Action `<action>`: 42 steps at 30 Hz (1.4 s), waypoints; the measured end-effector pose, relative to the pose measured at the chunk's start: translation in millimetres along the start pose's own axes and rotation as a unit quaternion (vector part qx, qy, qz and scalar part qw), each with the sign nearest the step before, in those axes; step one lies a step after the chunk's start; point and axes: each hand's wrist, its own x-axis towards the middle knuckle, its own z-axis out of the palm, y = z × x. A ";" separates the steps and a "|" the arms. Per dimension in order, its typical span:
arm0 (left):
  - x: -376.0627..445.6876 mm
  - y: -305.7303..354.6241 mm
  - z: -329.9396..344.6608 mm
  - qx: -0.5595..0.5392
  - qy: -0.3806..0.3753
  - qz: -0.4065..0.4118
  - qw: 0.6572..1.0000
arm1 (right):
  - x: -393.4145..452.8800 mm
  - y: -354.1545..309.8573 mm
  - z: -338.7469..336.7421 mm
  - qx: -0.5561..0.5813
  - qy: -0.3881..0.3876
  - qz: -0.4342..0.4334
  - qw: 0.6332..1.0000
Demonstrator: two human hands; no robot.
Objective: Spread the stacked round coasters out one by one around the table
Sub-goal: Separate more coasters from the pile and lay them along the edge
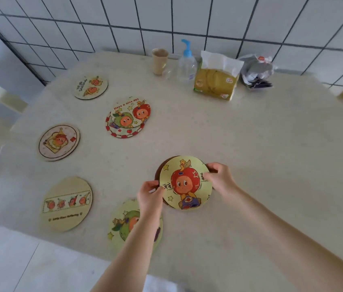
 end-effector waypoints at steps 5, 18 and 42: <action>-64.3 -42.6 17.3 0.039 -0.012 0.007 0.999 | -49.4 51.4 -48.3 0.003 -0.006 0.022 1.000; -143.8 -115.5 11.6 0.159 -0.037 -0.010 0.986 | -103.3 126.1 -85.9 -0.017 -0.044 0.070 0.996; -165.0 -110.4 51.3 0.141 -0.094 0.033 0.985 | -122.6 150.2 -145.9 0.107 -0.018 0.137 0.985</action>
